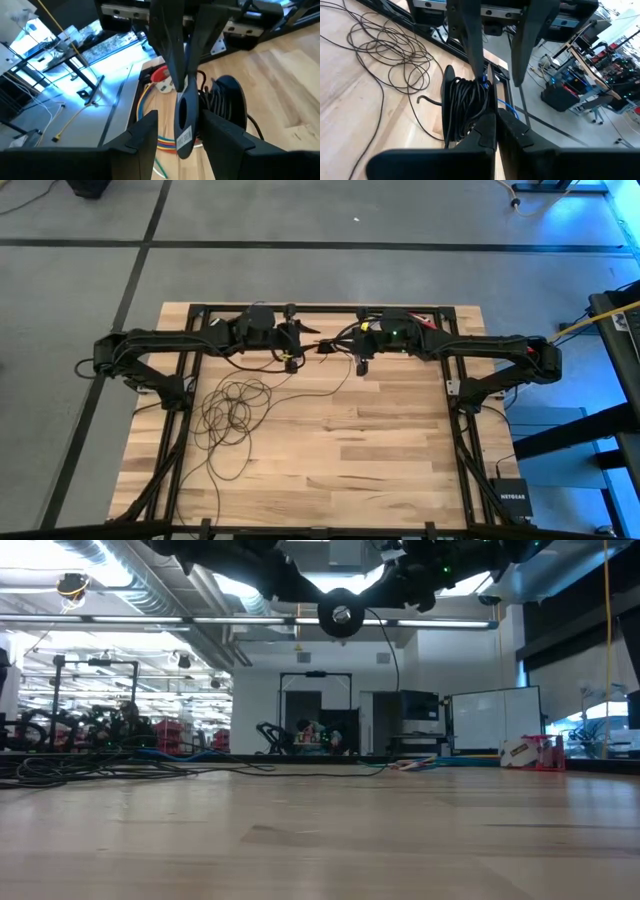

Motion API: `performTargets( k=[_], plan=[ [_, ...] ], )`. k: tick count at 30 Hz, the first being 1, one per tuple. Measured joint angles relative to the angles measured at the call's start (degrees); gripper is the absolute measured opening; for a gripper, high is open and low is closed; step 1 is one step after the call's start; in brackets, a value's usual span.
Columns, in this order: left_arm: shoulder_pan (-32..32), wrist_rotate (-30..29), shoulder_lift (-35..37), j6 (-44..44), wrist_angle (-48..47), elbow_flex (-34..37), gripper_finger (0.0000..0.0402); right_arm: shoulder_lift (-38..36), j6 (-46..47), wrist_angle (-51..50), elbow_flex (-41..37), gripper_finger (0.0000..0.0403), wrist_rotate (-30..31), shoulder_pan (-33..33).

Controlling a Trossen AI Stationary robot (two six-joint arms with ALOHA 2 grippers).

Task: Coiling cords

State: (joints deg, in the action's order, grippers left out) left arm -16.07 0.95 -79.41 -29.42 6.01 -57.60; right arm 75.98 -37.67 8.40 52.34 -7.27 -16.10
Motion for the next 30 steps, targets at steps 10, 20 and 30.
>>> performTargets(
  k=[10, 20, 30],
  plan=[
    [-0.16, -0.07, -0.06, -0.84, -0.97, 0.00, 0.0079, 0.03, 0.07, 0.40, 0.00, 0.0010, -0.85, -0.04],
    [-0.14, -0.04, -0.25, -2.30, -1.02, 0.00, 0.0006, 0.03, 0.11, 1.21, 0.00, 0.0010, -1.18, -0.07],
    [-0.14, -0.05, -0.27, -2.02, -1.27, 0.00, 0.0003, 0.16, 0.09, 0.55, 0.00, 0.0010, -1.27, -0.04]
  ],
)
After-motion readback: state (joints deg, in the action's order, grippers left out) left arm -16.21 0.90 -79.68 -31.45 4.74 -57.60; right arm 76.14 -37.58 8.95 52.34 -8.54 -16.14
